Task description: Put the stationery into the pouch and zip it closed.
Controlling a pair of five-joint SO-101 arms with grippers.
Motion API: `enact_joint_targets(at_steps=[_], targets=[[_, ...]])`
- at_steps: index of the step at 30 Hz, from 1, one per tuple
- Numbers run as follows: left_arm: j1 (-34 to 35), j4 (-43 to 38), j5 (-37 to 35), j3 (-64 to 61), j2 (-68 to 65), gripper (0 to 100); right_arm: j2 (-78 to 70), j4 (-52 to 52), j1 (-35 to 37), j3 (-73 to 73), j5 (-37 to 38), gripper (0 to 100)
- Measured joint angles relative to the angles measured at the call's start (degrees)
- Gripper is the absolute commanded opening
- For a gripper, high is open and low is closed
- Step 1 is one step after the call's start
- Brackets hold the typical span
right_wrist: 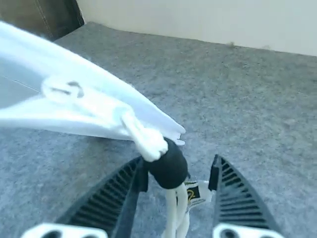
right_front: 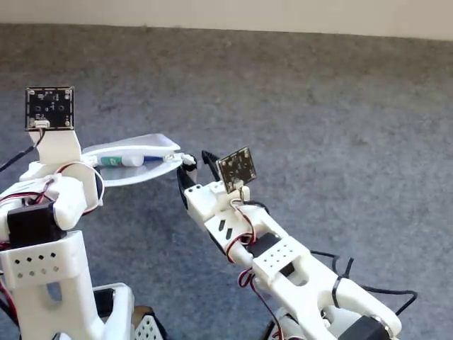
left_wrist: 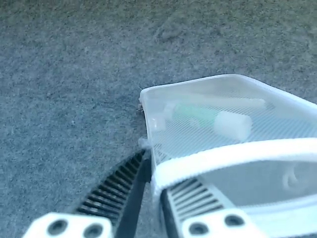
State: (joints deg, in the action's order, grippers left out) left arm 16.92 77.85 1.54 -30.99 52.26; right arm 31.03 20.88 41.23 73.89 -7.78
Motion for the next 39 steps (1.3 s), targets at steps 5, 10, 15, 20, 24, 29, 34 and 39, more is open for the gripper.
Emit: enact_joint_targets(at_steps=[5, 10, 15, 20, 24, 29, 34, 39], targets=[[0.0, 0.0, 0.0, 0.0, 0.0, 1, 0.0, 0.0, 0.0, 0.0, 0.0, 19.1], [0.0, 0.0, 0.0, 0.0, 0.0, 1, 3.7, 0.0, 0.0, 0.0, 4.5, 14.1], [0.0, 0.0, 0.0, 0.0, 0.0, 1, 4.5, 0.0, 0.0, 0.0, 6.1, 8.0], [0.0, 0.0, 0.0, 0.0, 0.0, 1, 4.5, 0.0, 0.0, 0.0, 6.2, 7.7], [0.0, 0.0, 0.0, 0.0, 0.0, 1, 4.9, 0.0, 0.0, 0.1, 6.2, 2.2], [0.0, 0.0, 0.0, 0.0, 0.0, 1, 5.2, -0.3, 0.0, 0.1, 6.4, 0.4], [0.0, 0.0, 0.0, 0.0, 0.0, 1, 6.8, -8.1, 0.0, 0.1, 6.4, 0.4], [0.0, 0.0, 0.0, 0.0, 0.0, 1, 15.9, -21.1, 0.2, 0.1, 6.4, 0.4]])
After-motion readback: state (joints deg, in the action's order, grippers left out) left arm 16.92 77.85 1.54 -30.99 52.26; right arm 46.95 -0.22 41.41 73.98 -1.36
